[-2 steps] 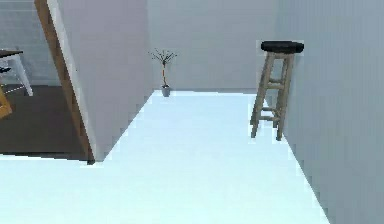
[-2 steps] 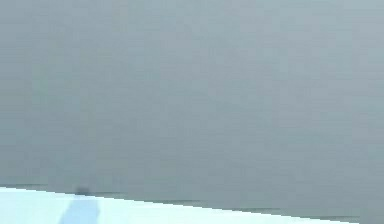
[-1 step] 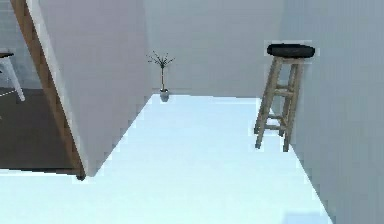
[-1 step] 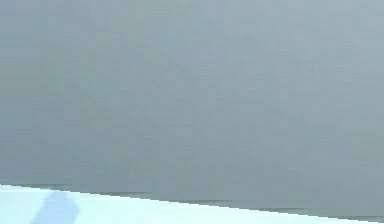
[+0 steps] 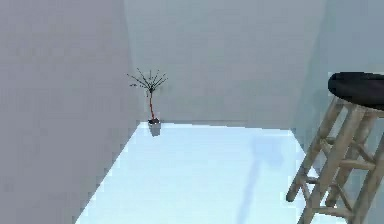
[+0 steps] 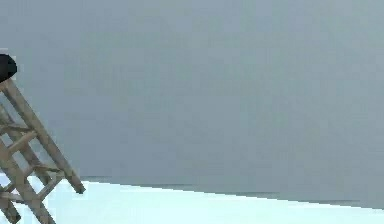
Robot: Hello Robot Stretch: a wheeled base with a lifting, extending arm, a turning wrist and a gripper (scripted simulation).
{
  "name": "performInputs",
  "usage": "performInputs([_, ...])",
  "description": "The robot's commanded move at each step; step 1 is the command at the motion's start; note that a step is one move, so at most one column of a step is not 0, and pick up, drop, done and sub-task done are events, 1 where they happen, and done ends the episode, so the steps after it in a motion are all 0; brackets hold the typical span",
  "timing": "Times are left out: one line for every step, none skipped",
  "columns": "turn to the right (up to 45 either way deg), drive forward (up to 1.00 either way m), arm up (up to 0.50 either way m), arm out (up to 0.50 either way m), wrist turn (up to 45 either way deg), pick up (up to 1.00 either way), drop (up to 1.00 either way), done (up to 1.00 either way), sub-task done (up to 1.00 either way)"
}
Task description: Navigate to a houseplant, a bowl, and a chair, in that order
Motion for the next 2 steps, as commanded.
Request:
performInputs([0.0,1.00,0.00,0.00,0.0,0.00,0.00,0.00,0.00])
performInputs([6.0,0.00,0.00,0.00,0.0,0.00,0.00,0.00,0.00])
